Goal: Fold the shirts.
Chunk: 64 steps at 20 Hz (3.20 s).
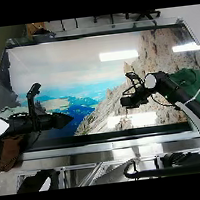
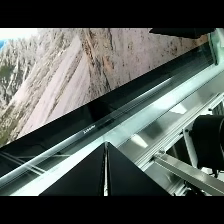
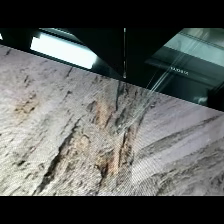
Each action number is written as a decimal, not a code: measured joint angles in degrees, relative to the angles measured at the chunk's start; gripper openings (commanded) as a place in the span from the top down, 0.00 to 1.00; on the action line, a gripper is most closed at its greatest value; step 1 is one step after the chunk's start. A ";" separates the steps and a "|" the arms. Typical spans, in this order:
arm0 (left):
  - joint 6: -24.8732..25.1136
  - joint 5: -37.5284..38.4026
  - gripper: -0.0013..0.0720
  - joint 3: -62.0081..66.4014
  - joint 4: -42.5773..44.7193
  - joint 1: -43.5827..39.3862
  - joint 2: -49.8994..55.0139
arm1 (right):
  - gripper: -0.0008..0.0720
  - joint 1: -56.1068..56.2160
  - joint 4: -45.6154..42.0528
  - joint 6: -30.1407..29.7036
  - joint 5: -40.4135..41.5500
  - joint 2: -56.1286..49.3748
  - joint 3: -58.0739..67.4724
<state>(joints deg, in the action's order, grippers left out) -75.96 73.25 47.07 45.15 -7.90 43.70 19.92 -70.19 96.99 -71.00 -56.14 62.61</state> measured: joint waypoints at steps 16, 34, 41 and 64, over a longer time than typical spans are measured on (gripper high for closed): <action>-1.20 -1.07 0.04 6.29 13.92 6.43 2.45 | 0.97 0.00 -0.04 0.00 0.07 0.00 0.00; -2.91 -11.58 0.05 23.89 50.42 35.58 40.96 | 0.97 0.00 -0.02 0.00 0.07 0.00 0.00; -2.62 -11.10 0.96 24.11 51.06 36.24 50.16 | 0.97 0.00 -0.02 0.00 0.07 0.00 0.00; -9.38 1.55 0.95 38.36 23.98 -14.99 32.68 | 0.96 -0.48 -2.16 -4.11 -2.40 0.02 0.00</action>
<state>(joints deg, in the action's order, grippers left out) -85.34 74.81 85.43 69.12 -22.90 76.38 19.44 -72.36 92.88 -73.41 -56.12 62.61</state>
